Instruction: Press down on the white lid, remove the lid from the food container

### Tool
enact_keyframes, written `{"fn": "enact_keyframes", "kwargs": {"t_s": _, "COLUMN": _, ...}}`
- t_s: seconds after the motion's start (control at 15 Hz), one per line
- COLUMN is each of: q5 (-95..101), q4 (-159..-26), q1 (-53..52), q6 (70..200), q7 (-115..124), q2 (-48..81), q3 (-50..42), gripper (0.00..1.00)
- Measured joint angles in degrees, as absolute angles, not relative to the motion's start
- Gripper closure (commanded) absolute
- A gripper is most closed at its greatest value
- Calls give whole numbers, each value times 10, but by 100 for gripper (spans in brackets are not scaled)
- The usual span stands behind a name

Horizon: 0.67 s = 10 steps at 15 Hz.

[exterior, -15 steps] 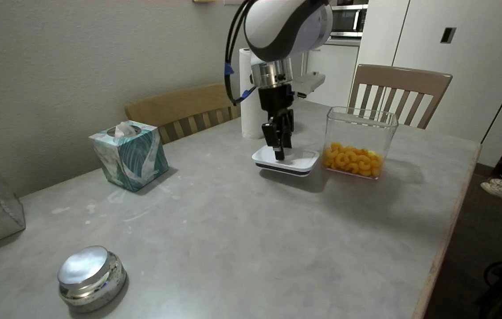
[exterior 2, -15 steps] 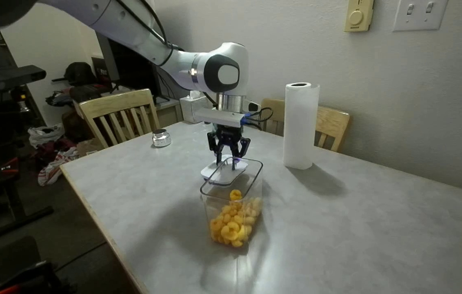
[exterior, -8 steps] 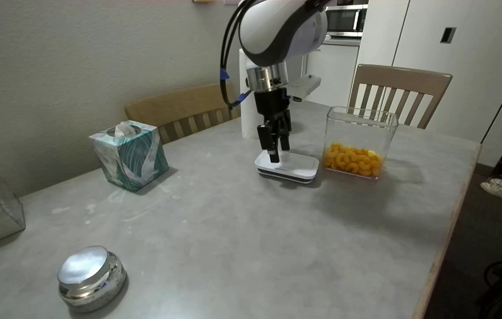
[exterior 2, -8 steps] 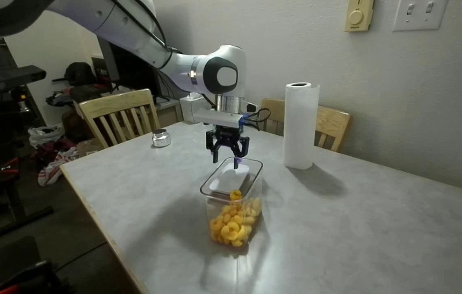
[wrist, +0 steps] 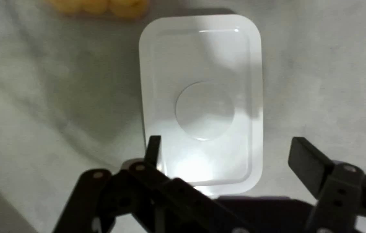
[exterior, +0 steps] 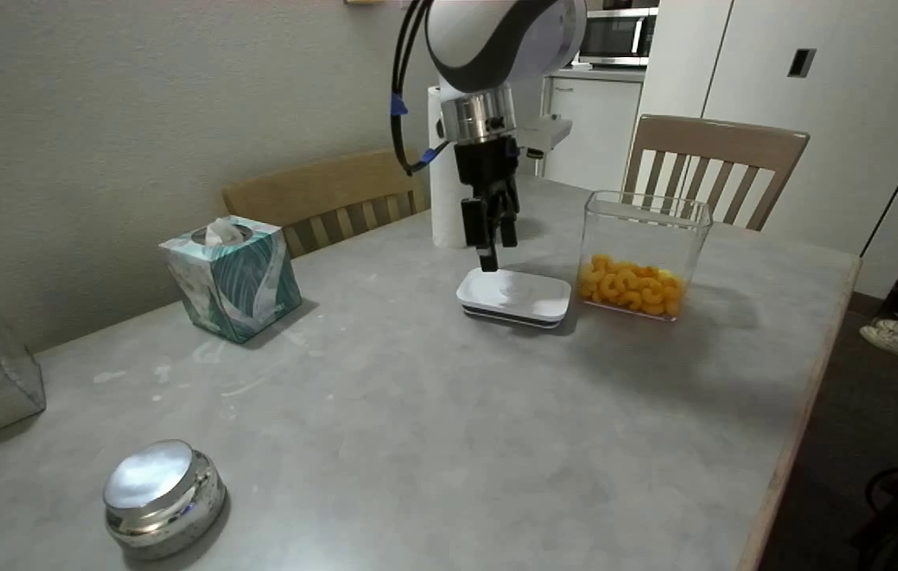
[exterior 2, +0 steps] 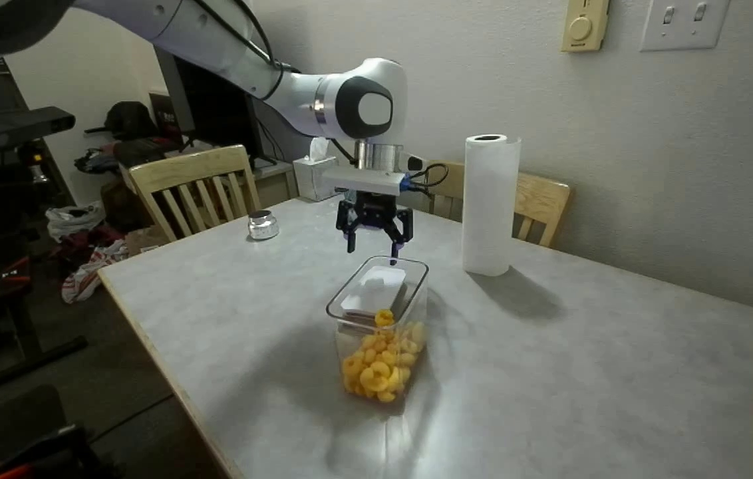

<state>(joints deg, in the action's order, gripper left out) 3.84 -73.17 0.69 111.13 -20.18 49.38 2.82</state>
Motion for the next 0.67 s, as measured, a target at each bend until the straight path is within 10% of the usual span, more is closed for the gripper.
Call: {"fn": "enact_keyframes", "kwargs": {"t_s": 0.67, "q5": 29, "q4": -740, "q1": 46, "q6": 1110, "q7": -333, "q2": 422, "q3": 45, "gripper": 0}}
